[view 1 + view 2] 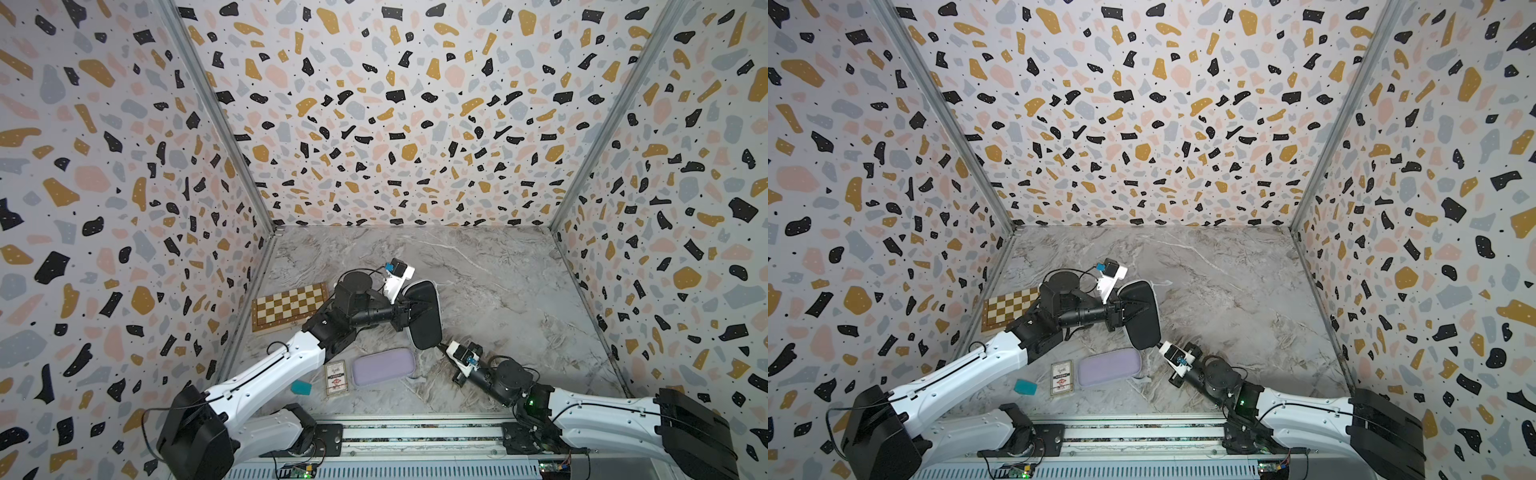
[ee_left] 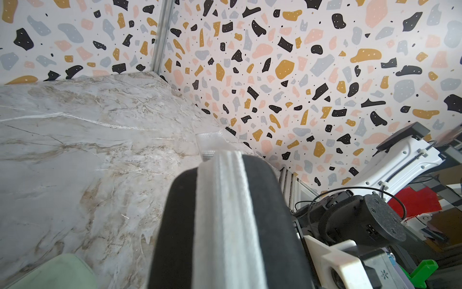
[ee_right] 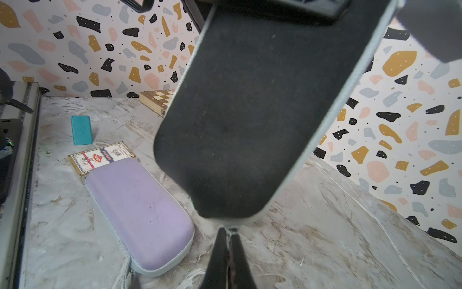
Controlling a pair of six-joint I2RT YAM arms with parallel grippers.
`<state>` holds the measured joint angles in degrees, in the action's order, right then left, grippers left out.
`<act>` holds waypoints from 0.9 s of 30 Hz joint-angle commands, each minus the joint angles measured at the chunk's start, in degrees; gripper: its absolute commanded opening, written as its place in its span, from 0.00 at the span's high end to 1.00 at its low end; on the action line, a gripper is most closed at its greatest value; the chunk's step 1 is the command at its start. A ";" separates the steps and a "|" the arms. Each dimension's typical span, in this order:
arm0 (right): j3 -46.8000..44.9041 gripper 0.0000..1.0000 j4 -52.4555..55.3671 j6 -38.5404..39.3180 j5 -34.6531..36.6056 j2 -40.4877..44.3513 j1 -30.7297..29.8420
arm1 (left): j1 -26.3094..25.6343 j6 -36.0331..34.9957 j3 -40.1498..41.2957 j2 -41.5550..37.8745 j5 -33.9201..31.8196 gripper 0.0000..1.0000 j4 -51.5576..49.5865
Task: Put umbrellas into zippered umbrella sleeves
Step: Zip the zipper on the umbrella sleeve.
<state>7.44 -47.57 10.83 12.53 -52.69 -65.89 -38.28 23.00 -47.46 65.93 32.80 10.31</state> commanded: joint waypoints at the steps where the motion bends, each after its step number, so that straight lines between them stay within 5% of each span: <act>1: 0.64 1.00 1.03 -1.56 -5.81 -0.31 -1.47 | 1.25 1.22 -0.11 -2.94 -7.44 1.00 13.77; 27: 8.49 1.00 -6.37 -8.10 -7.71 -12.30 -5.14 | 0.82 10.02 8.82 1.07 -20.10 1.00 29.18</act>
<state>12.97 -50.11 4.56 11.51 -64.66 -68.75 -38.35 33.98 -38.52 66.50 22.44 24.62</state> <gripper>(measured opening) 0.045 0.302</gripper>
